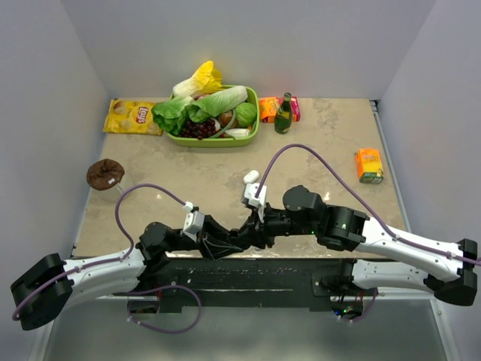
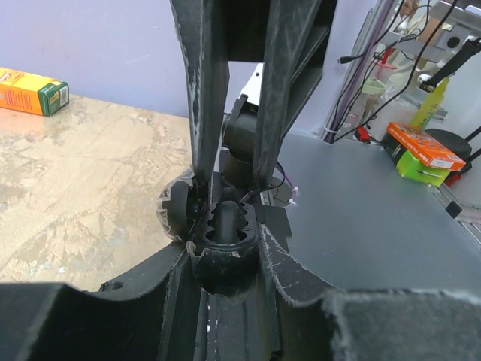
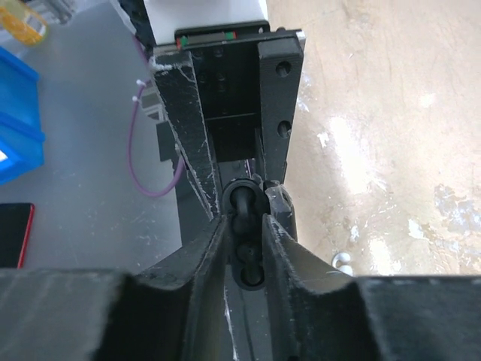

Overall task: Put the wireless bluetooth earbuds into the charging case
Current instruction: Place the earbud in the charging case, then close the charging case.

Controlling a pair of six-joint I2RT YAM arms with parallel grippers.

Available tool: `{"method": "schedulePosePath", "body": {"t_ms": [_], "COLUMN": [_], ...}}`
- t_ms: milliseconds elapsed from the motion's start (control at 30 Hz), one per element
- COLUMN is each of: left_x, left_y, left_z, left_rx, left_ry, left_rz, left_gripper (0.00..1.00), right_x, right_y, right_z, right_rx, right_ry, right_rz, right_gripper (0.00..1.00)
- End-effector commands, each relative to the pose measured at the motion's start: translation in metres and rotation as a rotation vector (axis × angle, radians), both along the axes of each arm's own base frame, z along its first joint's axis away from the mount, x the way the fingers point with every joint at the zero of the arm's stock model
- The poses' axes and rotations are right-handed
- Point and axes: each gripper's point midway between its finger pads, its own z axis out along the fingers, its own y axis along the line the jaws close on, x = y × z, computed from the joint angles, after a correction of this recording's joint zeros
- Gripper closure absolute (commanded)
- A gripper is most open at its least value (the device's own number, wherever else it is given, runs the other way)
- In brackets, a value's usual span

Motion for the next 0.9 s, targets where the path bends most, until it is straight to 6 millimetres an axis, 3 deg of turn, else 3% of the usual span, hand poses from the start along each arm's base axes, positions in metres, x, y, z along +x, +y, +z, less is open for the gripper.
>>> {"method": "schedulePosePath", "body": {"t_ms": [0, 167, 233, 267, 367, 467, 633, 700, 867], "left_x": [0.0, 0.001, 0.001, 0.001, 0.0, 0.0, -0.001, -0.001, 0.001], "left_y": [0.001, 0.0, 0.001, 0.001, 0.002, 0.002, 0.003, 0.004, 0.005], "left_z": [0.023, 0.02, 0.02, 0.02, 0.021, 0.023, 0.026, 0.026, 0.026], "left_rx": [-0.077, -0.071, -0.071, -0.072, -0.077, -0.082, -0.091, -0.092, -0.091], "left_ry": [-0.073, -0.068, -0.069, -0.07, -0.072, -0.075, -0.08, -0.079, -0.082], "left_rz": [0.012, 0.017, 0.017, 0.017, 0.017, 0.017, 0.018, 0.019, 0.033], "left_gripper": [1.0, 1.0, 1.0, 1.0, 1.0, 1.0, 1.0, 1.0, 1.0], "right_x": [0.005, 0.013, 0.022, 0.035, 0.06, 0.065, 0.061, 0.059, 0.044], "right_y": [-0.001, -0.013, -0.023, -0.029, -0.042, -0.039, -0.028, -0.024, -0.012], "right_z": [0.041, 0.068, 0.075, 0.073, 0.054, 0.03, 0.0, -0.006, 0.003], "right_rx": [0.1, 0.172, 0.211, 0.204, 0.125, 0.027, -0.063, -0.081, -0.039], "right_ry": [-0.042, -0.08, -0.088, -0.102, -0.095, -0.068, -0.036, -0.027, -0.013], "right_rz": [-0.036, -0.105, -0.188, -0.275, -0.442, -0.472, -0.429, -0.405, -0.299], "right_gripper": [0.65, 0.61, 0.65, 0.7, 0.86, 0.94, 0.98, 0.99, 1.0]}}
